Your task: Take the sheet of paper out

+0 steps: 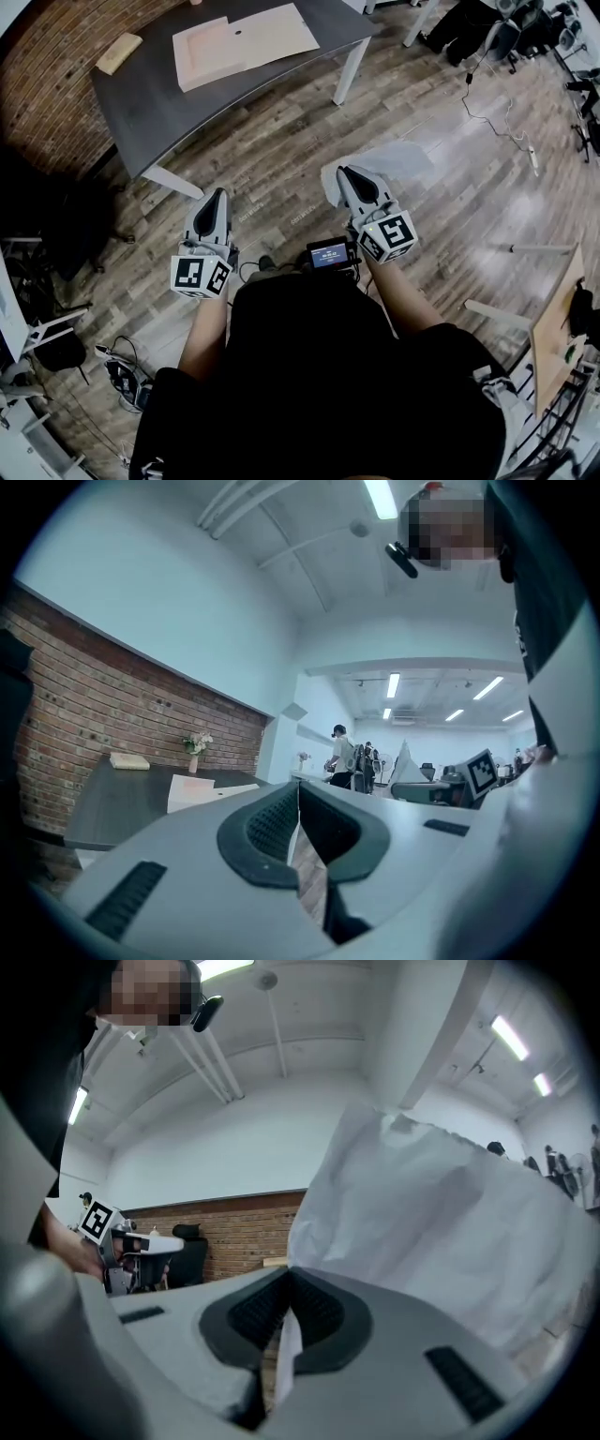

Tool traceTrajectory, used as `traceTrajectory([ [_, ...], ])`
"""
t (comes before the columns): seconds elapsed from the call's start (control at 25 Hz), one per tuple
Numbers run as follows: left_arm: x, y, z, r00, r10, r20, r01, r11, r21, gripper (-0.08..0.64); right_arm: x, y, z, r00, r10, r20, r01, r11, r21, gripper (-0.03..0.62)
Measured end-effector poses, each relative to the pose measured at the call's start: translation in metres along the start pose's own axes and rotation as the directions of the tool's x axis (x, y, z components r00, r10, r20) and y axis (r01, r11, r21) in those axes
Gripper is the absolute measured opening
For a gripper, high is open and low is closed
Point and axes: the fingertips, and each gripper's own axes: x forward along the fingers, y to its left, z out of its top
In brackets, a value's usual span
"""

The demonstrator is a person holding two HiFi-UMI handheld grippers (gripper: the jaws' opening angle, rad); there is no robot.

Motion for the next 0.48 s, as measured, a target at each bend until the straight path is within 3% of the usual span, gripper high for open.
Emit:
traceTrajectory([
  [0.48, 0.002, 0.006, -0.003, 1.000, -0.003, -0.013, 0.003, 1.000, -0.008, -0.003, 0.003, -0.009, -0.002, 1.000, -0.028, 0.006, 0.028, 0.999, 0.032, 0.008],
])
